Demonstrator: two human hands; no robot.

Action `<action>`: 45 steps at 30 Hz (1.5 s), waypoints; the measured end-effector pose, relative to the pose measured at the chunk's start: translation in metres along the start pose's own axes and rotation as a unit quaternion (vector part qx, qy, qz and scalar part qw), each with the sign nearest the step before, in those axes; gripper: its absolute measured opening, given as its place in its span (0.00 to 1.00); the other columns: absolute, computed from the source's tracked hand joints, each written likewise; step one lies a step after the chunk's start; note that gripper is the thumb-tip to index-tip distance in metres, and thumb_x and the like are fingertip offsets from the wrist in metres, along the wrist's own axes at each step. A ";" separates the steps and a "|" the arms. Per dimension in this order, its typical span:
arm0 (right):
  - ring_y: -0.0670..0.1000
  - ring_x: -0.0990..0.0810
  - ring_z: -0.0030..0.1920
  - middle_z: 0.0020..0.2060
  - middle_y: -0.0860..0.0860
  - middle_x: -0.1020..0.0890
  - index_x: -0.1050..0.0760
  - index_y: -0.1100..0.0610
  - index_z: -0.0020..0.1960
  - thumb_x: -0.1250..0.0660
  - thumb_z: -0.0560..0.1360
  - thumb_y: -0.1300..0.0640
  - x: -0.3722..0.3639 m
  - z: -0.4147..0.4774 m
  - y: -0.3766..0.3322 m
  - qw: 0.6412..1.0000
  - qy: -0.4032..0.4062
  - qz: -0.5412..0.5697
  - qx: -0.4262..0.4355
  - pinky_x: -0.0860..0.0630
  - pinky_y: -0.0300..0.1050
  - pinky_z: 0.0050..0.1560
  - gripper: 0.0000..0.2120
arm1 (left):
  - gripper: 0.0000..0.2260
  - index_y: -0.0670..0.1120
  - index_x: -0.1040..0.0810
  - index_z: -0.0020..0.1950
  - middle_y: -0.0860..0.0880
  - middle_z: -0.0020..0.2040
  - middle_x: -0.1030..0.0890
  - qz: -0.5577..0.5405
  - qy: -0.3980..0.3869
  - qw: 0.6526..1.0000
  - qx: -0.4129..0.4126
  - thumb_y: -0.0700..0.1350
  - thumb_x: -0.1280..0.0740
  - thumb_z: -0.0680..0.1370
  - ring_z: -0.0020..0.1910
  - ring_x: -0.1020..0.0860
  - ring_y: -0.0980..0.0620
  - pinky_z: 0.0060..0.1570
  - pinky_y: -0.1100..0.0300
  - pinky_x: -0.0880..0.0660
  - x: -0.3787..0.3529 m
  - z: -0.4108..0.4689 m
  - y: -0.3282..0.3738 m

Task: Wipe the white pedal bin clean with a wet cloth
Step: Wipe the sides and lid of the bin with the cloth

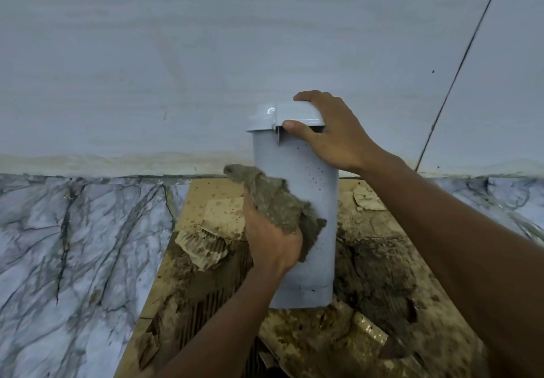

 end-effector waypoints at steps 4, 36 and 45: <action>0.49 0.31 0.66 0.65 0.46 0.26 0.31 0.48 0.71 0.34 0.76 0.38 -0.003 0.002 -0.003 1.000 0.001 0.003 0.002 0.34 0.45 0.65 0.27 | 0.43 0.43 0.50 0.83 0.36 0.82 0.49 0.195 -0.010 0.966 -0.167 0.68 0.44 0.76 0.81 0.49 0.34 0.77 0.35 0.44 -0.010 0.027 0.035; 0.50 0.30 0.66 0.65 0.47 0.25 0.30 0.48 0.70 0.34 0.76 0.37 0.005 0.017 0.008 0.999 -0.024 0.026 0.000 0.33 0.45 0.64 0.27 | 0.29 0.53 0.45 0.83 0.43 0.84 0.52 0.428 -0.064 0.819 -0.377 0.61 0.46 0.84 0.83 0.57 0.39 0.78 0.34 0.61 -0.032 0.019 0.031; 0.50 0.31 0.66 0.65 0.47 0.25 0.31 0.48 0.71 0.34 0.76 0.38 -0.004 0.017 0.001 1.000 -0.020 0.021 0.010 0.34 0.44 0.63 0.27 | 0.29 0.47 0.43 0.83 0.40 0.83 0.45 0.416 -0.050 0.836 -0.355 0.59 0.48 0.85 0.83 0.52 0.42 0.80 0.41 0.55 -0.031 0.045 0.051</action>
Point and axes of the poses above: each hand's wrist, its own z-axis towards the middle knuckle, its own x-axis out of the back of the hand, y = z × x, the point moved 2 cm from there along z, towards the middle knuckle
